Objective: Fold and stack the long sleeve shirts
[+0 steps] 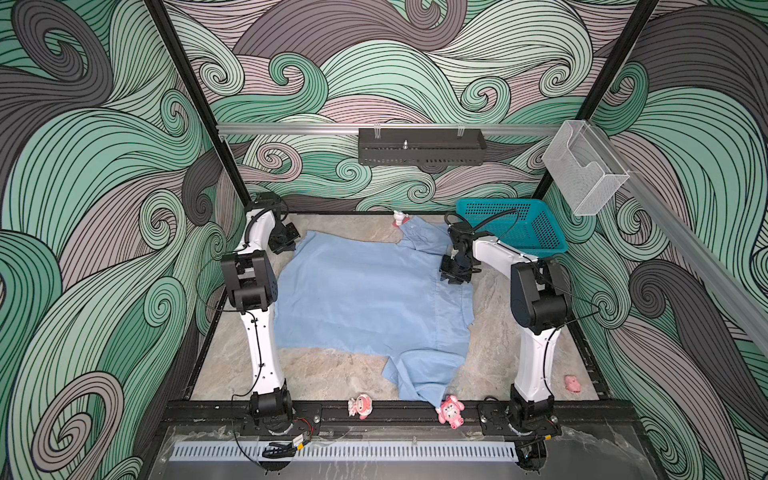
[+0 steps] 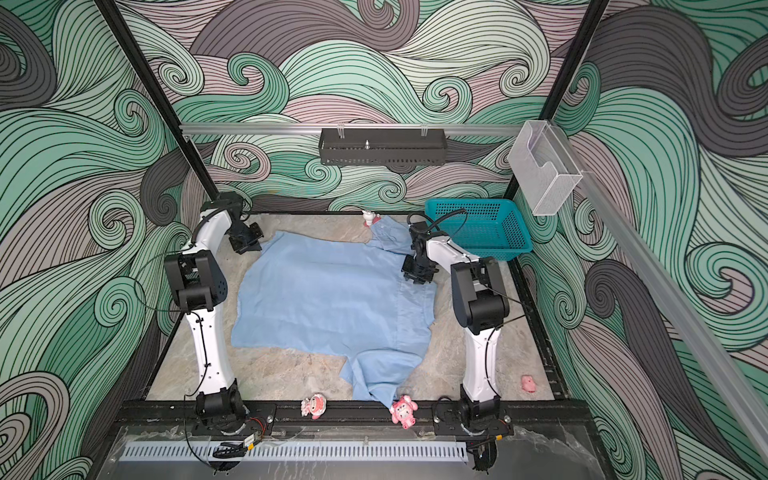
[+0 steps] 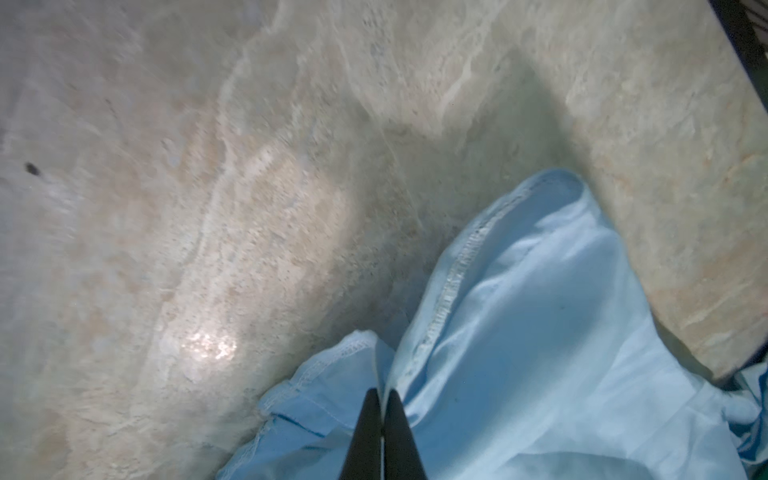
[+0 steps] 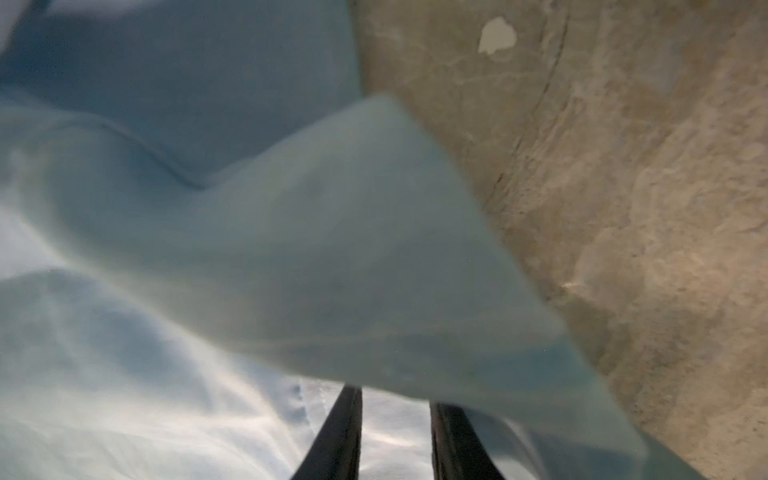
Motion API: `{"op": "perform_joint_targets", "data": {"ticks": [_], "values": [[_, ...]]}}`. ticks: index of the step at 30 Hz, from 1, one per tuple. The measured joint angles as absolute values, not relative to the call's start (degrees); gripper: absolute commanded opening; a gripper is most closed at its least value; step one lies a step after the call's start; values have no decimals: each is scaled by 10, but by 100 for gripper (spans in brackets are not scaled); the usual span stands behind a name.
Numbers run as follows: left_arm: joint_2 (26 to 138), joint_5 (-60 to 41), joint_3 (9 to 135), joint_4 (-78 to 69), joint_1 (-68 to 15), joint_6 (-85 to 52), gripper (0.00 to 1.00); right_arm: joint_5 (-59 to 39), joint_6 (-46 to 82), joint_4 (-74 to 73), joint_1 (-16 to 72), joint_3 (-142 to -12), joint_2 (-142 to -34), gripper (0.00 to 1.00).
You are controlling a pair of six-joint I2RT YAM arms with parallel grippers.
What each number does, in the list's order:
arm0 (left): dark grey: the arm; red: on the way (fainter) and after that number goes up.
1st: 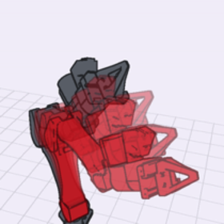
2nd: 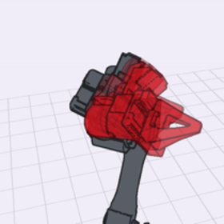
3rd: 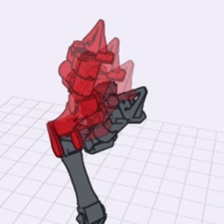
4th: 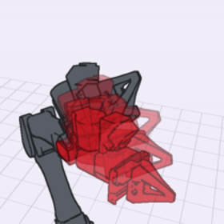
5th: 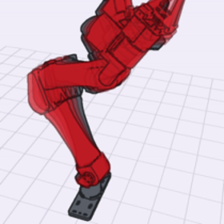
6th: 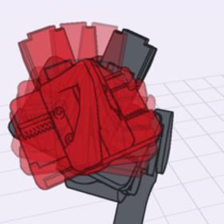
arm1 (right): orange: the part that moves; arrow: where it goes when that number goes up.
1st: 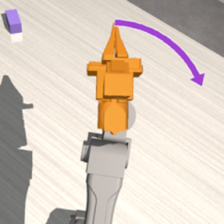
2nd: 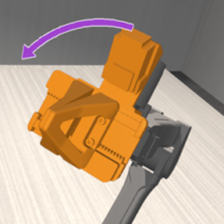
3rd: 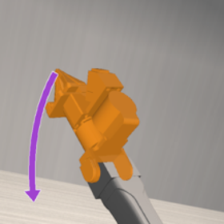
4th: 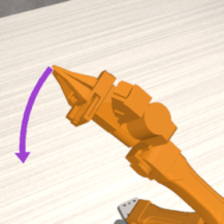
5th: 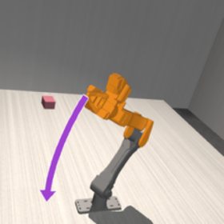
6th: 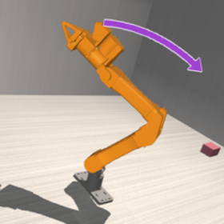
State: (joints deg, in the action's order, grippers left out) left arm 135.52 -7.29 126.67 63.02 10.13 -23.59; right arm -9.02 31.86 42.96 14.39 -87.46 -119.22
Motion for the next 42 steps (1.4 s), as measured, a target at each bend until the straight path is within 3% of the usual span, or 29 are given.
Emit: {"op": "perform_joint_targets", "data": {"ticks": [2,4,6,10,15,23,36,38,42], "values": [[1357,-62,1270,636,107,-236,40,-91,319,431,143,-875,-1196,29],[1357,-57,1270,644,110,-236,51,-93,319,432,143,-875,-1199,29],[1355,-58,1268,648,112,-239,54,-95,319,433,144,-875,-1199,29],[1306,-77,1181,618,110,-240,52,-94,318,441,146,-885,-1200,29],[1248,-126,1107,597,76,-240,43,-91,318,446,147,-914,-1220,27],[1332,-165,1125,596,39,-251,48,-74,312,481,146,-1024,-1299,24],[1473,-170,1365,660,70,-268,55,-46,282,565,142,-1322,-1463,24],[1471,-181,1369,663,71,-268,57,-47,280,573,142,-1330,-1462,27],[1412,-203,1306,650,72,-269,63,-46,276,587,144,-1293,-1407,46]]}}
